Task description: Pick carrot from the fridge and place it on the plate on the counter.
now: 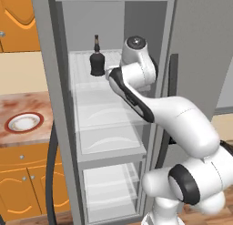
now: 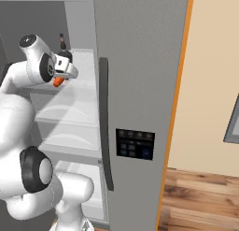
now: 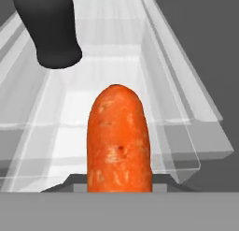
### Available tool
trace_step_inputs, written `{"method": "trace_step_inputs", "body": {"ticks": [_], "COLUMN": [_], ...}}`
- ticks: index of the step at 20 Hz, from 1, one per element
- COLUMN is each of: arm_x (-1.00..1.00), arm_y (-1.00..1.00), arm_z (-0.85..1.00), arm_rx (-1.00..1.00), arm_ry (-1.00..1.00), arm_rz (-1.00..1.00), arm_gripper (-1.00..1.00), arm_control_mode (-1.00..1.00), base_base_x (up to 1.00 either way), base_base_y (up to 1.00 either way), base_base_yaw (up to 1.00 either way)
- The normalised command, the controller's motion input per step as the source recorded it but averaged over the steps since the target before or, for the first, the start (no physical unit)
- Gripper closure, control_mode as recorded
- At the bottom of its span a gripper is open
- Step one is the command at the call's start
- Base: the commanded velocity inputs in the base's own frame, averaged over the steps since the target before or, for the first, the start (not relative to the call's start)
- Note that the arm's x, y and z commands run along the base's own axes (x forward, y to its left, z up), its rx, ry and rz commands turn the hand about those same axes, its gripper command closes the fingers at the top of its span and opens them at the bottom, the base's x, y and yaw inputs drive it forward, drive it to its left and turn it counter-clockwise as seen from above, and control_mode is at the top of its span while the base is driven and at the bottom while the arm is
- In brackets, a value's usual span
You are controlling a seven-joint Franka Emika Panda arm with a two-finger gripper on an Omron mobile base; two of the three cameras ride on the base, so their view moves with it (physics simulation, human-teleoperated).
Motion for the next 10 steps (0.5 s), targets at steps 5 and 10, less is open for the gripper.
{"method": "trace_step_inputs", "body": {"ticks": [5,10], "arm_x": [-0.90,-1.00], "arm_y": [-0.17,-0.37], "arm_z": [0.14,-0.01], "arm_rx": [0.04,0.14], "arm_ry": [0.02,0.00], "arm_rz": [-0.19,-0.15], "arm_gripper": [1.00,1.00], "arm_control_mode": [-1.00,-1.00], "base_base_x": [0.00,0.00], "base_base_y": [0.00,0.00], "base_base_yaw": [0.00,0.00]}}
